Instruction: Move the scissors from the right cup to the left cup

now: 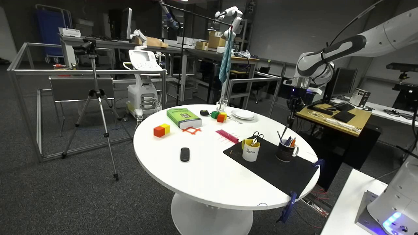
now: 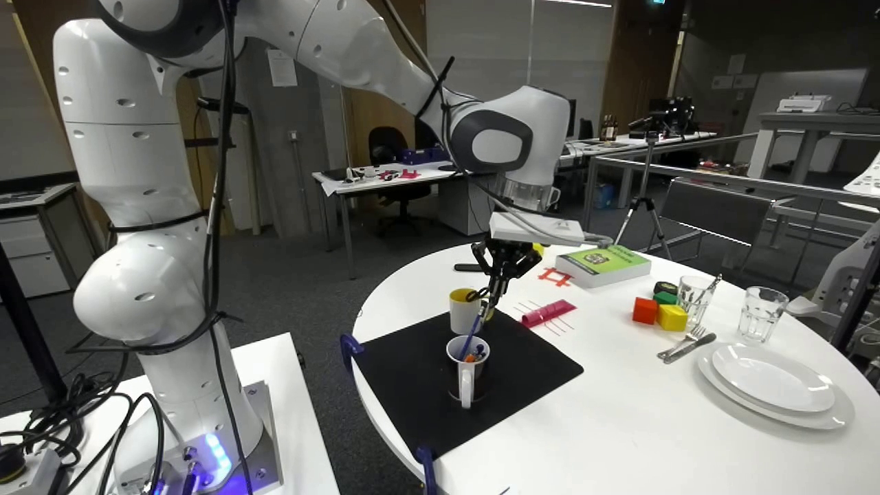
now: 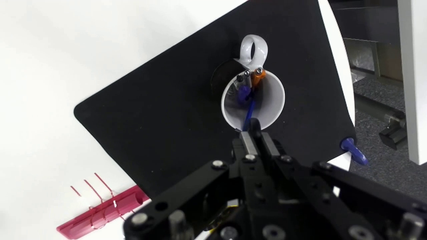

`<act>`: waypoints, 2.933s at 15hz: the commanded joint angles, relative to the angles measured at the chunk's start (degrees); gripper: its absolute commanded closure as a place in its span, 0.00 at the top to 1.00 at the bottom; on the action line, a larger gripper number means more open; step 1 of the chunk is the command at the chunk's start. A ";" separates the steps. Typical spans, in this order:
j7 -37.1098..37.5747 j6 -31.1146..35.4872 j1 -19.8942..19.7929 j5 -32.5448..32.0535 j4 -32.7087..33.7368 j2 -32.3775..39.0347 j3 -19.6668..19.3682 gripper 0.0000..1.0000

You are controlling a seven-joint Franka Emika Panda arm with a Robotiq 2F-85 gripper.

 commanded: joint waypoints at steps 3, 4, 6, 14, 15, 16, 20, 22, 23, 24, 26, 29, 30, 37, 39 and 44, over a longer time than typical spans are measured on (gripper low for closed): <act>7.09 -1.83 2.37 -7.71 1.58 -3.18 0.43 0.02; 8.43 -1.45 2.89 -8.95 1.78 -3.37 0.71 0.02; 10.75 -1.44 3.97 -10.92 2.11 -3.85 1.33 0.02; 17.64 -1.21 6.62 -10.97 2.65 -3.99 3.14 0.02; 18.44 -1.15 6.92 -10.83 2.51 -4.19 3.34 0.02; 19.88 -0.95 7.19 -10.79 2.28 -4.52 3.67 0.02; 26.43 -0.85 7.97 -11.28 1.92 -5.62 4.40 0.02; 27.77 -0.52 7.86 -10.10 1.34 -6.50 4.18 0.02; 27.92 -0.62 7.64 -9.43 1.04 -7.05 3.95 0.02; 26.62 -0.18 7.95 -9.98 2.50 -4.28 4.21 0.07; 26.89 -0.18 7.87 -9.89 2.34 -4.91 3.99 0.07; 26.92 -0.19 7.86 -9.88 2.25 -5.17 3.92 0.07; 26.93 -0.18 7.86 -9.87 2.23 -5.17 3.92 0.07; 32.86 2.11 8.32 -9.60 2.72 -4.31 4.41 0.02; 38.13 3.78 8.71 -9.75 3.39 -3.53 4.95 0.02; 51.68 8.01 10.44 -10.27 4.62 -1.51 6.78 0.02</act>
